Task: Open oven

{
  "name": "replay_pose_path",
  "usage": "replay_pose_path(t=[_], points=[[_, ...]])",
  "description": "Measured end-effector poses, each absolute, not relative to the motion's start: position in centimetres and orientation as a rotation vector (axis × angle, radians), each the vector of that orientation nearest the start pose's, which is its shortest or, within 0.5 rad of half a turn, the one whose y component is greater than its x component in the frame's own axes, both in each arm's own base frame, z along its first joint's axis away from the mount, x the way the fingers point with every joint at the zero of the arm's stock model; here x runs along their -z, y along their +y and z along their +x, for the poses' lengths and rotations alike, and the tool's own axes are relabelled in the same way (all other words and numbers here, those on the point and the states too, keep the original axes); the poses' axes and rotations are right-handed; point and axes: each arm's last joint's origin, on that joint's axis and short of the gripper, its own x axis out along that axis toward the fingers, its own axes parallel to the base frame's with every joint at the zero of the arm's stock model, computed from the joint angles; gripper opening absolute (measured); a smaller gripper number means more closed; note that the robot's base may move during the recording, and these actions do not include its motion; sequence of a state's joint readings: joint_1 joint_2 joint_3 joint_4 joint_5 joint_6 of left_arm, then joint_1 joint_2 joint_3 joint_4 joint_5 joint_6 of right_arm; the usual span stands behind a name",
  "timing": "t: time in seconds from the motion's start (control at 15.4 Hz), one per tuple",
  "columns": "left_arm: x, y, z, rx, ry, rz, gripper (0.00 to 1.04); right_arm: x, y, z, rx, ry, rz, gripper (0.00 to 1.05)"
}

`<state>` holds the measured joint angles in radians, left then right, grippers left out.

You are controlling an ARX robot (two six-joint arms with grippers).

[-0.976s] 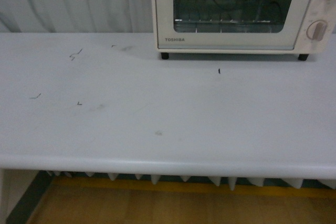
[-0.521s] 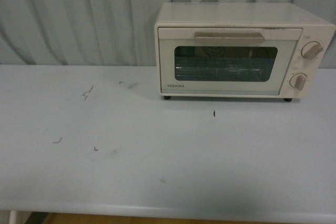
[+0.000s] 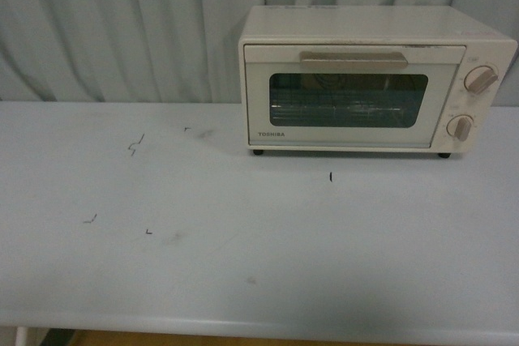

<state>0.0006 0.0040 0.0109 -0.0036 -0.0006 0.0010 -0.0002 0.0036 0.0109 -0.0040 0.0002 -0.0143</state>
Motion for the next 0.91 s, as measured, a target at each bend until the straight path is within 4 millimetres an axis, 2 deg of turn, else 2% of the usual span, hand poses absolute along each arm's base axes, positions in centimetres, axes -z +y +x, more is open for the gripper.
replay_pose_path(t=[0.91], points=[[-16.66,0.01,9.73,-0.001,-0.003,0.001,0.98,-16.65,0.00,9.73,0.000,-0.003,-0.014,0.98]])
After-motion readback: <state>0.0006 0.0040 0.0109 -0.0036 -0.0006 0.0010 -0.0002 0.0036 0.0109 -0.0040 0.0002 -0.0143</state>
